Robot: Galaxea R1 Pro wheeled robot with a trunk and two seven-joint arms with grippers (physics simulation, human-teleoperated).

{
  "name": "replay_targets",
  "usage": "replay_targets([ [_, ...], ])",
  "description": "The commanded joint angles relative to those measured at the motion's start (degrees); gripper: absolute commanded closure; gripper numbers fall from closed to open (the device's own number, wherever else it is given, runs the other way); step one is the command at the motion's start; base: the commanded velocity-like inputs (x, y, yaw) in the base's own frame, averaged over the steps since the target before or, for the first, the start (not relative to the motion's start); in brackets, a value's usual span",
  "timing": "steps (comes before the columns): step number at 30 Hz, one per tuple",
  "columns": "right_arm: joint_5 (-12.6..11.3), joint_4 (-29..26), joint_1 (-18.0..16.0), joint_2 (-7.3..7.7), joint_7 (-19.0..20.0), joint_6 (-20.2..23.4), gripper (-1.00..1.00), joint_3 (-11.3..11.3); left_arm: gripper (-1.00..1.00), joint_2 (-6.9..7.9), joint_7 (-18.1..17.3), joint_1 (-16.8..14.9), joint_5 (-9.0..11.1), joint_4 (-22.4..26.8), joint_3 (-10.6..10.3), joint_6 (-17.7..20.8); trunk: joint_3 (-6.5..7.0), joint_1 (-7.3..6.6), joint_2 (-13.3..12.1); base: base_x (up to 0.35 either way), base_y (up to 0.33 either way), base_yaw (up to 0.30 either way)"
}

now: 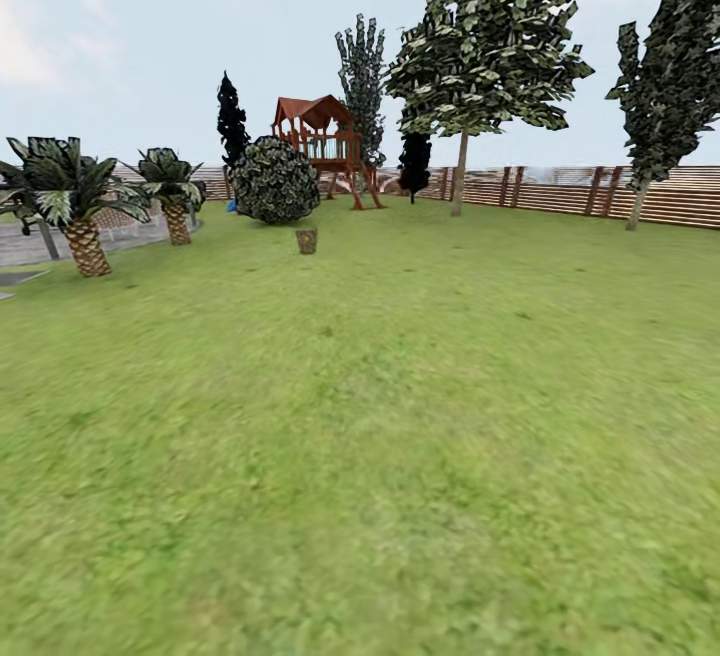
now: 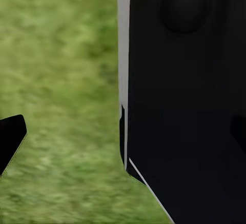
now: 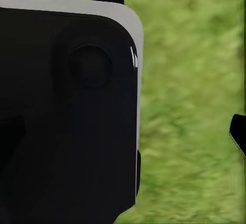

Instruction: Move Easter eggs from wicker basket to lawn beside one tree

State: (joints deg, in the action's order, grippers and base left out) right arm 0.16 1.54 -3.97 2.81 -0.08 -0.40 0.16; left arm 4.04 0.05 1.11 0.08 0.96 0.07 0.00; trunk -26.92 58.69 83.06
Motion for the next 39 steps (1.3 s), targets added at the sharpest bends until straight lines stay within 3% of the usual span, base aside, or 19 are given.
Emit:
replay_targets([
  [1, 0.02, 0.13, -0.08, 0.0, -0.01, -0.04, -1.0, 0.02, -1.0, 0.0, -0.01, 0.03, 0.01, 0.1, 0.01, 0.0, -0.04, 0.04, 0.02, 0.338, 0.0, 0.0],
  [39, -0.07, 0.13, -0.08, 0.0, -0.23, -0.04, -1.0, 0.02, -1.0, 0.0, -0.03, 0.03, 0.01, 0.1, 0.02, 0.0, -0.04, 0.04, 0.02, 0.338, 0.0, 0.0],
])
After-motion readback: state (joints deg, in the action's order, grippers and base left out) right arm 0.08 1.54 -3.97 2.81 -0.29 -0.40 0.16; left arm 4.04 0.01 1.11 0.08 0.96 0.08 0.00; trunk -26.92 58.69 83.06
